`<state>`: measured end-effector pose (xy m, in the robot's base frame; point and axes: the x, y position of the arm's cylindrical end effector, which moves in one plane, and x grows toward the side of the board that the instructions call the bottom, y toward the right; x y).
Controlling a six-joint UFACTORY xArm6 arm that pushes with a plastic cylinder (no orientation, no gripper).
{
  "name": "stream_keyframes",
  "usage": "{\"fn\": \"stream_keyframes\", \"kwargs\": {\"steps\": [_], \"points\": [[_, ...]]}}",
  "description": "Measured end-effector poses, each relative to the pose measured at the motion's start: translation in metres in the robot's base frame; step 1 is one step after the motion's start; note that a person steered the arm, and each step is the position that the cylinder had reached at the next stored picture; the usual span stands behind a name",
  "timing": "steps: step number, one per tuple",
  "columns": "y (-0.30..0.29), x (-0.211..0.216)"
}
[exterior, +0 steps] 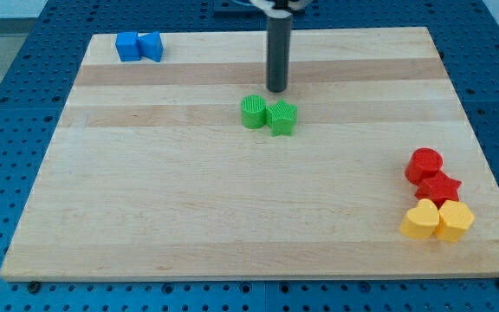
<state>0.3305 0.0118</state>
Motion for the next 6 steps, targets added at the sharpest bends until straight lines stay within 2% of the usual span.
{"fn": "stream_keyframes", "kwargs": {"steps": [3, 6], "points": [[-0.01, 0.059], [0.011, 0.085]]}}
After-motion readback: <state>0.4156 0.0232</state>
